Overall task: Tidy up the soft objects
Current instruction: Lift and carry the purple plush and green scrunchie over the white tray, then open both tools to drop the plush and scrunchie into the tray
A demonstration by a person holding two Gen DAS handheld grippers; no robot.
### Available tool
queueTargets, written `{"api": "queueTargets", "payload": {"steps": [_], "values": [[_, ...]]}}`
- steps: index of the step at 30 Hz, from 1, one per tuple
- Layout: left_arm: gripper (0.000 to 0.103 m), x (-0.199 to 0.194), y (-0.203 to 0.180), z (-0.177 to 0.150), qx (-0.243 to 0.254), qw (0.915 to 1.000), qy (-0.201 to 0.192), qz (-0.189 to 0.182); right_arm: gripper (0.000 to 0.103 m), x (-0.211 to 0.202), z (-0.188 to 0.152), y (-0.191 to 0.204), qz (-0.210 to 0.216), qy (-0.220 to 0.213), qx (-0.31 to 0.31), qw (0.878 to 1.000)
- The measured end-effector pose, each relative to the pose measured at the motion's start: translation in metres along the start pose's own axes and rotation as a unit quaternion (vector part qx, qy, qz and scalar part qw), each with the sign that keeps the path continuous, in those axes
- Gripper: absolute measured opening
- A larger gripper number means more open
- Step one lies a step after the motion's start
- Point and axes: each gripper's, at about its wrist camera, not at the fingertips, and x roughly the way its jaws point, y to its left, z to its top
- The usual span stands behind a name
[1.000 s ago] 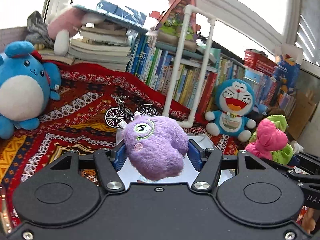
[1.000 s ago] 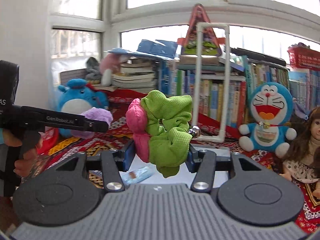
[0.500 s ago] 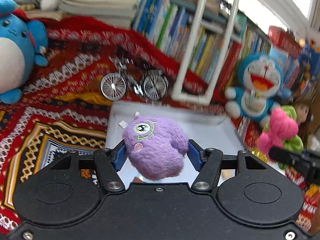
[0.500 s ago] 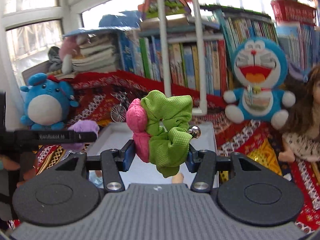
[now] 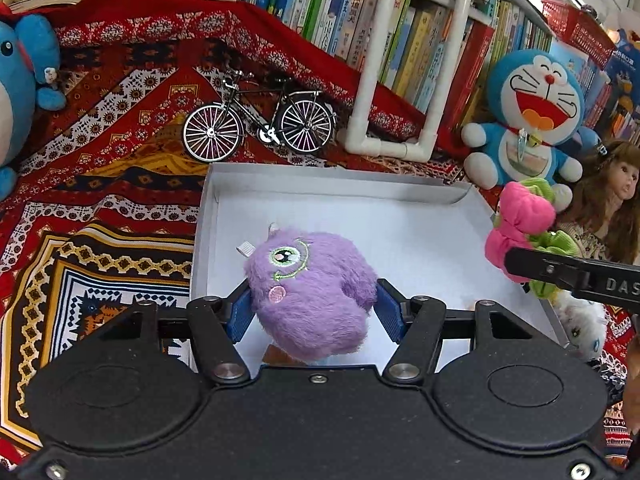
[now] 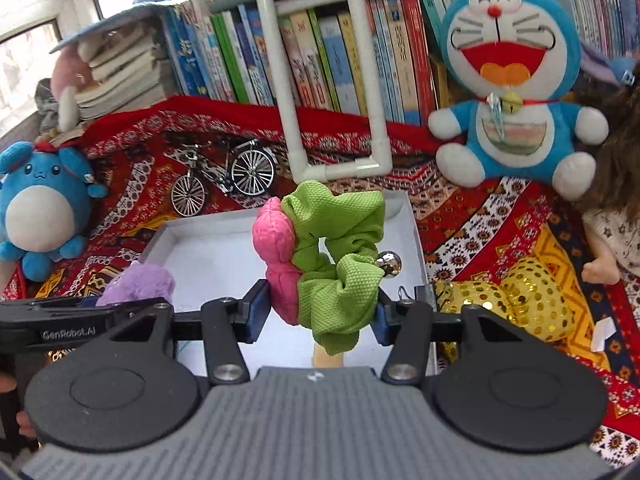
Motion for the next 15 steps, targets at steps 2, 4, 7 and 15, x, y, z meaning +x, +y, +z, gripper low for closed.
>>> {"api": "queueTargets", "payload": {"steps": [2, 4, 7, 15], "values": [[0.060, 0.003, -0.001, 0.000, 0.001, 1.0000, 0.005, -0.001, 0.055, 0.007, 0.001, 0.000, -0.007, 0.007, 0.000, 1.000], [0.060, 0.007, -0.001, 0.000, 0.001, 1.0000, 0.008, 0.001, 0.055, 0.013, 0.000, -0.001, -0.009, 0.015, 0.002, 1.000], [0.060, 0.011, 0.000, -0.001, 0.001, 0.9999, 0.014, 0.004, 0.055, 0.020, -0.003, -0.001, -0.006, 0.025, 0.009, 1.000], [0.061, 0.015, 0.003, -0.001, 0.001, 0.9998, 0.018, 0.011, 0.056, 0.030, -0.008, 0.006, -0.004, 0.043, 0.004, 0.999]]}}
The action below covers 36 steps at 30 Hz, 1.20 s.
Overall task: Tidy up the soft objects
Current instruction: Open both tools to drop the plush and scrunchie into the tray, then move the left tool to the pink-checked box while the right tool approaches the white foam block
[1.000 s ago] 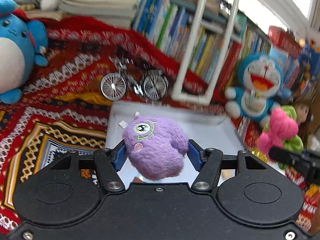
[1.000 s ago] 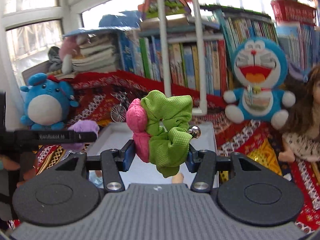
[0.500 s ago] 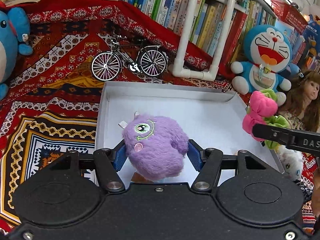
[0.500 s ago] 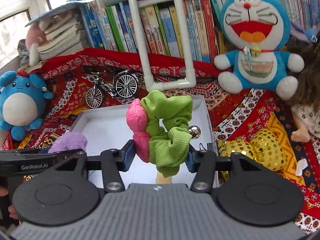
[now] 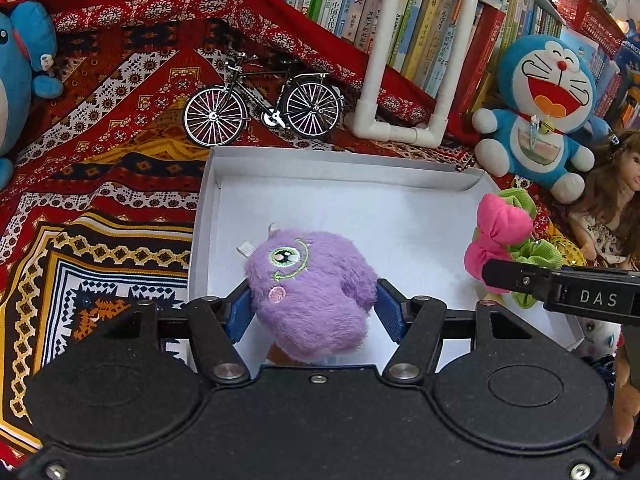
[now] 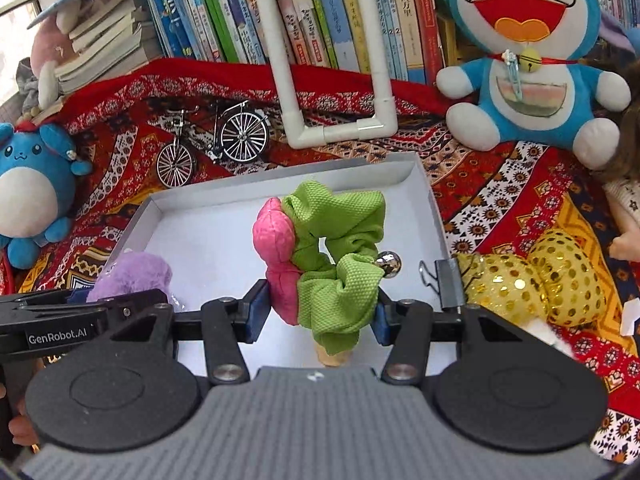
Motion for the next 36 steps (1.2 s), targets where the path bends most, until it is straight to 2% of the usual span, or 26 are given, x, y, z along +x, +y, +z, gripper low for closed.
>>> {"api": "queueTargets", "payload": {"steps": [4, 6, 9, 11, 15, 21, 30, 36], "values": [[0.063, -0.001, -0.001, -0.001, 0.007, 0.9999, -0.005, 0.006, 0.057, 0.002, -0.001, 0.001, 0.004, 0.005, -0.001, 1.000], [0.069, -0.004, -0.002, -0.002, 0.013, 0.9998, -0.008, 0.009, 0.060, 0.004, -0.002, 0.002, 0.006, 0.008, -0.003, 1.000], [0.073, -0.009, -0.003, -0.003, 0.017, 0.9997, -0.012, 0.014, 0.061, 0.004, -0.004, 0.003, 0.003, 0.008, -0.004, 1.000], [0.075, -0.014, -0.004, -0.004, 0.019, 0.9996, -0.016, 0.014, 0.069, 0.001, -0.004, 0.002, 0.006, 0.005, -0.003, 1.000], [0.078, -0.027, -0.003, -0.008, 0.024, 0.9993, -0.026, 0.012, 0.070, -0.006, -0.006, 0.002, 0.009, -0.004, -0.004, 1.000], [0.080, -0.056, -0.001, -0.014, 0.031, 0.9986, -0.042, 0.009, 0.073, -0.029, -0.011, 0.007, 0.020, -0.028, -0.021, 0.999], [0.083, -0.110, 0.003, -0.033, 0.037, 0.9962, -0.079, 0.005, 0.078, -0.083, -0.022, 0.032, 0.055, -0.088, -0.061, 0.993], [0.083, -0.146, 0.012, -0.047, 0.036, 0.9945, -0.098, -0.004, 0.082, -0.107, -0.027, 0.057, 0.072, -0.090, -0.102, 0.988]]}}
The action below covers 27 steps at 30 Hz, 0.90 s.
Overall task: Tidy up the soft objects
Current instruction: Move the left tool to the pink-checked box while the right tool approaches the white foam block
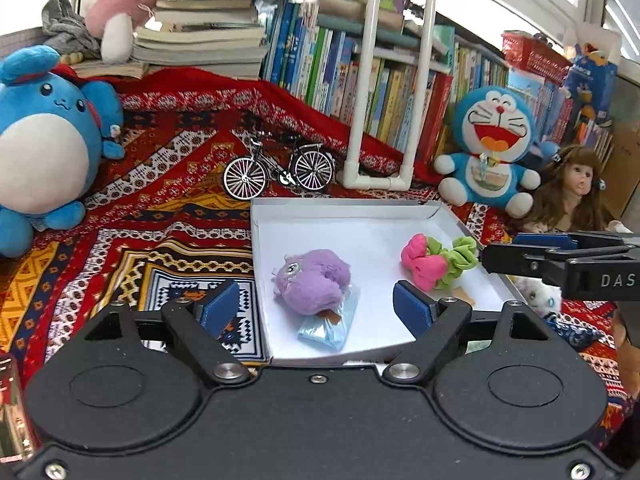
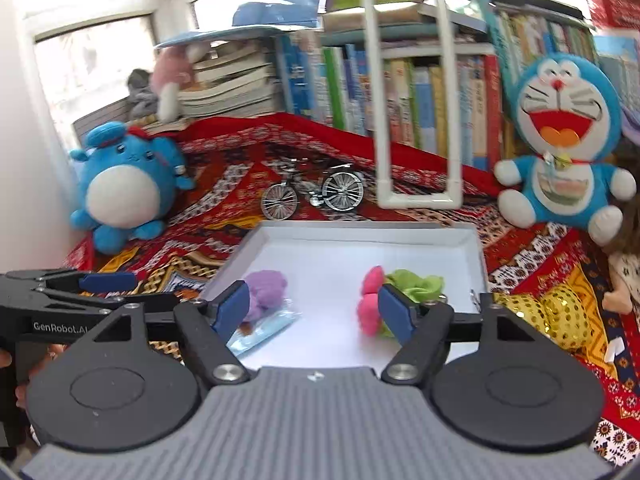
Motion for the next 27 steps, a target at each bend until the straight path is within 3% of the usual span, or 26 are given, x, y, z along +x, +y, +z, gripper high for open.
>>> {"api": "queueTargets", "payload": {"steps": [11, 27], "values": [[0.086, -0.053, 0.020, -0.038, 0.005, 0.9996, -0.017, 0.020, 0.086, -0.006, 0.013, 0.040, 0.038, 0.062, -0.022, 0.997], [0.086, -0.044, 0.036, -0.096, -0.016, 0.9995, 0.027, 0.002, 0.086, 0.031, 0.010, 0.103, 0.050, 0.123, -0.085, 0.987]]}}
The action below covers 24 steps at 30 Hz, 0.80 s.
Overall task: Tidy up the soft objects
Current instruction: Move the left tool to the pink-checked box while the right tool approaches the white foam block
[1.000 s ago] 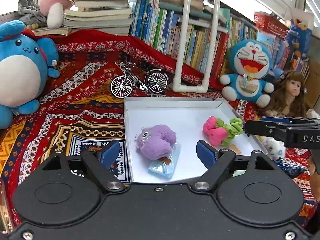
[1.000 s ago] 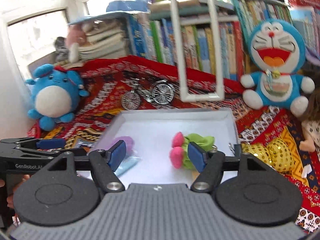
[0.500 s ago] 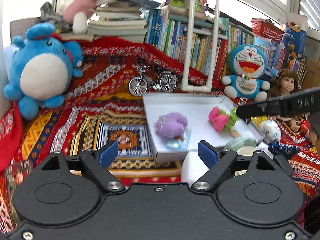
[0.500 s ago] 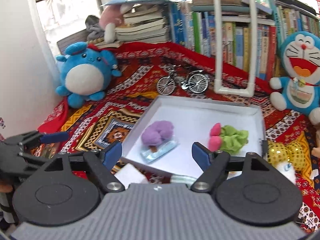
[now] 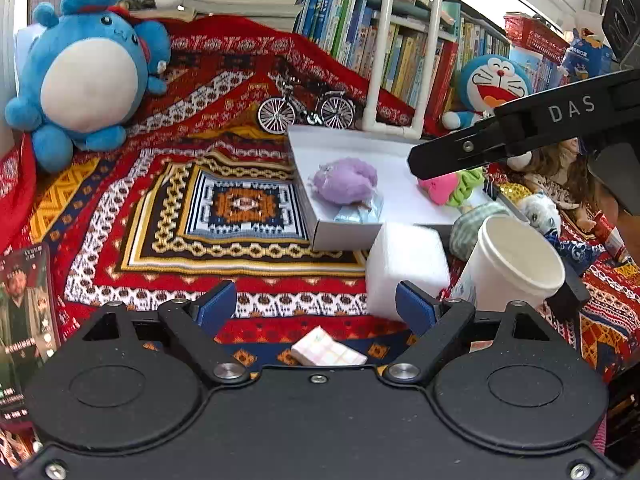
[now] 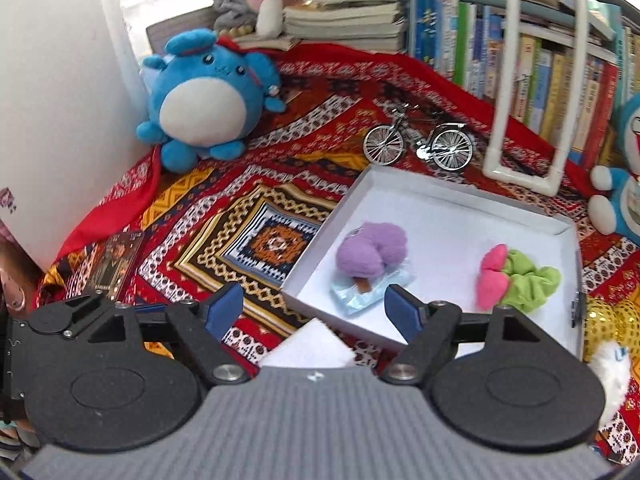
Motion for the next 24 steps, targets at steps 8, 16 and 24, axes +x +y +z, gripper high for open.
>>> {"api": "queueTargets", "payload": {"steps": [8, 16, 24], "values": [[0.086, 0.009, 0.003, -0.016, 0.000, 0.9999, 0.016, -0.007, 0.086, 0.023, -0.003, 0.010, -0.010, 0.042, -0.020, 0.999], [0.086, 0.014, -0.001, -0.026, 0.006, 0.9996, 0.024, -0.012, 0.086, 0.044, -0.006, 0.017, -0.019, 0.099, -0.039, 0.994], [0.086, 0.022, 0.000, -0.032, 0.003, 0.9993, 0.034, -0.014, 0.087, 0.061, -0.005, 0.025, -0.040, 0.137, -0.073, 0.987]]}}
